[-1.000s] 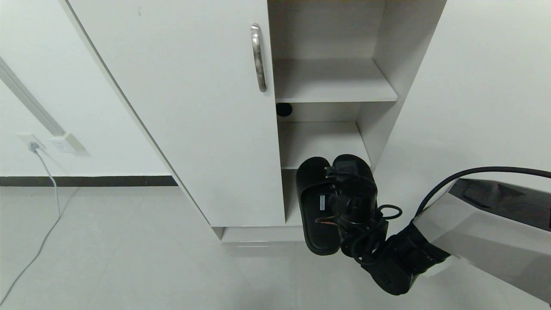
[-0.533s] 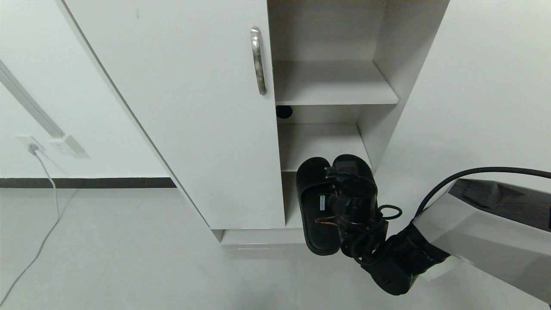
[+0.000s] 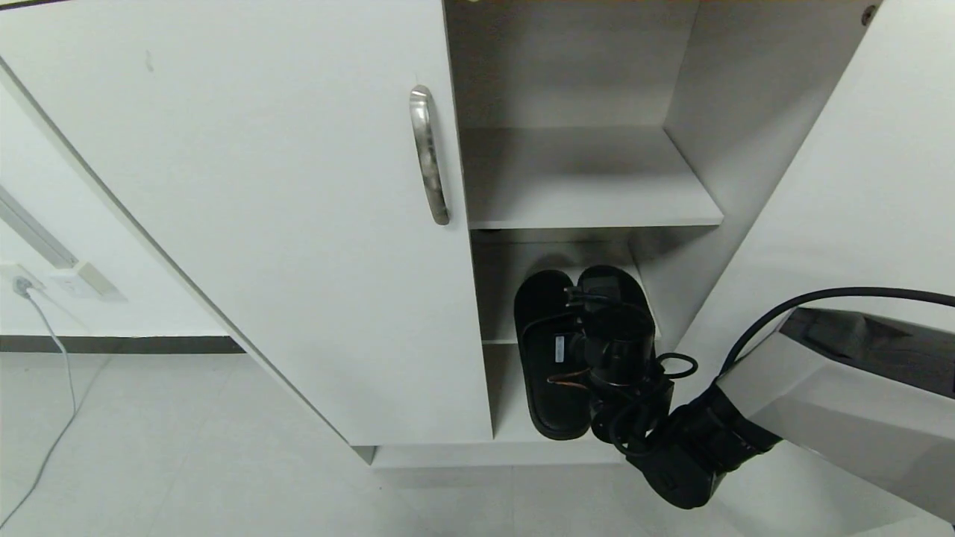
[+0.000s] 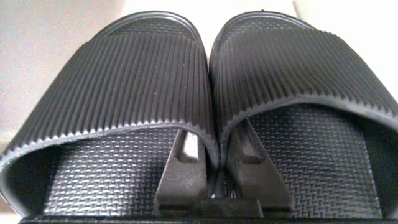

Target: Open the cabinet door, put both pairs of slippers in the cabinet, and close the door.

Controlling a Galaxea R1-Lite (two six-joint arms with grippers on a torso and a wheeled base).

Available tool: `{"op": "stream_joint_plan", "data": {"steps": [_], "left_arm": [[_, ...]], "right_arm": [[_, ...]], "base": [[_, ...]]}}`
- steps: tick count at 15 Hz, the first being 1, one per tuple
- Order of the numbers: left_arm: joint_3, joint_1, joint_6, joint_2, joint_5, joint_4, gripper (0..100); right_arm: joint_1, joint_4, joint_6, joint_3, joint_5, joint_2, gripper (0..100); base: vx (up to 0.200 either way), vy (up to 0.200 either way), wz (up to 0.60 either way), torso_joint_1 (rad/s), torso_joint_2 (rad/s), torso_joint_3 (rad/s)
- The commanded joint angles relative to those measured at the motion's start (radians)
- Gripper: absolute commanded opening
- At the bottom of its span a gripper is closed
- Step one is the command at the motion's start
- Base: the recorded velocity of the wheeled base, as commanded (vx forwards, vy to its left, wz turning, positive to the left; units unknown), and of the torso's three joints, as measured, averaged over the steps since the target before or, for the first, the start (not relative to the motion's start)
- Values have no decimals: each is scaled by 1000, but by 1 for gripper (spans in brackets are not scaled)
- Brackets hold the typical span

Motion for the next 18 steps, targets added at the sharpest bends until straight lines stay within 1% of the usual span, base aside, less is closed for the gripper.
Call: {"op": "stream_joint_plan", "data": {"steps": [1, 5, 9, 15, 18], "left_arm": [[0, 0, -1, 2, 1, 0, 0], [0, 0, -3, 2, 1, 0, 0], [0, 0, -3, 2, 3, 0, 0], [0, 0, -3, 2, 1, 0, 0], [0, 0, -3, 2, 3, 0, 0]], "right_arm": [[0, 3, -1, -6, 2, -4, 0], [-18, 51, 1, -86, 5, 22, 0], [-64, 77, 1, -204, 5, 107, 0], [-86, 203, 5, -394, 8, 151, 0], [-95, 220, 5, -455, 8, 182, 0]], "base": [[0, 0, 0, 0, 0, 0], [0, 0, 0, 0, 0, 0], [0, 0, 0, 0, 0, 0], [0, 0, 0, 0, 0, 0], [0, 0, 0, 0, 0, 0]]}}
